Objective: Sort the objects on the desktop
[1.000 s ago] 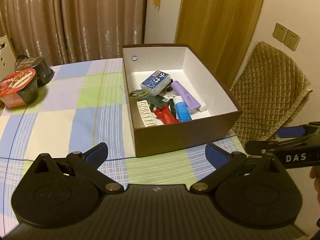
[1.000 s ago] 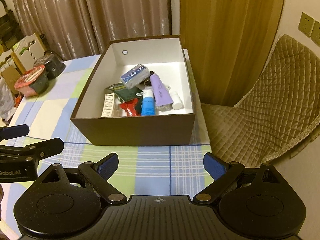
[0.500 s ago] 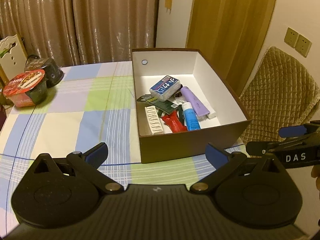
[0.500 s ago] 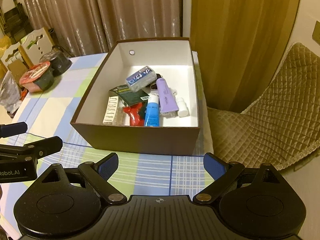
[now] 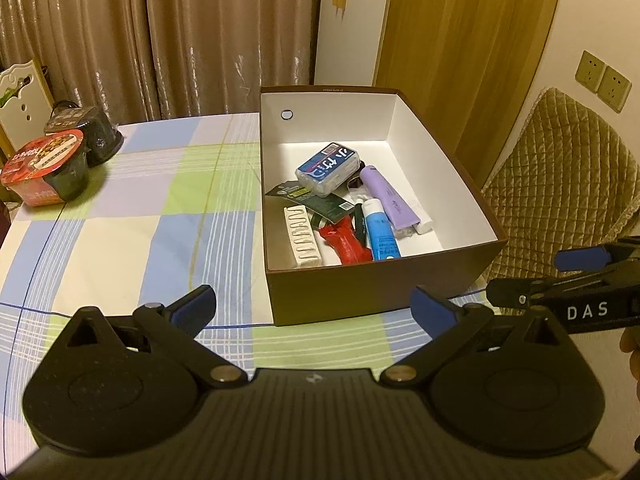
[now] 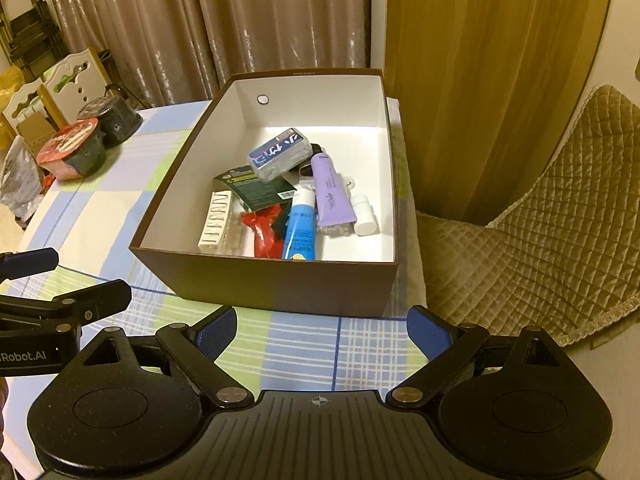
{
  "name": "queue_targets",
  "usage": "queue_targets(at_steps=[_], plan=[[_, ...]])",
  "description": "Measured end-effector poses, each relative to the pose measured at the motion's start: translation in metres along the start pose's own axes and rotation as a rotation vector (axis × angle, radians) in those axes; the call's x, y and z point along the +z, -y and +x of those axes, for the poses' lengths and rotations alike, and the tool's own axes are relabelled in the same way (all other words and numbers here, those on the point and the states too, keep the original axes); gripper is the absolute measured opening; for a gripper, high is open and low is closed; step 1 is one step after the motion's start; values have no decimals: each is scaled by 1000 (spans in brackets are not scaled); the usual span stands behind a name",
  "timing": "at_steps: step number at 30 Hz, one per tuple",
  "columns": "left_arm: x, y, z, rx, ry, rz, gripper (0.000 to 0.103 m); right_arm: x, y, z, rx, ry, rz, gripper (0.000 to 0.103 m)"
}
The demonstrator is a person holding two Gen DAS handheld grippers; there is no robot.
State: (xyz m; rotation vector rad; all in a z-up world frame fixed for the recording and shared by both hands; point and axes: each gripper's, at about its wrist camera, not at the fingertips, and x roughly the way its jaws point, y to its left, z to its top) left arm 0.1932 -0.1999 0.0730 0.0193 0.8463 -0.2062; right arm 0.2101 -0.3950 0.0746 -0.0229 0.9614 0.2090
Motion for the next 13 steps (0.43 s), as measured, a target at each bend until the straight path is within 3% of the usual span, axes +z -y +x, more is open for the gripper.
queue_targets(at_steps=[13], plan=[[0, 1, 7, 3, -12, 13, 102, -1, 5, 2, -5, -3, 10, 94]])
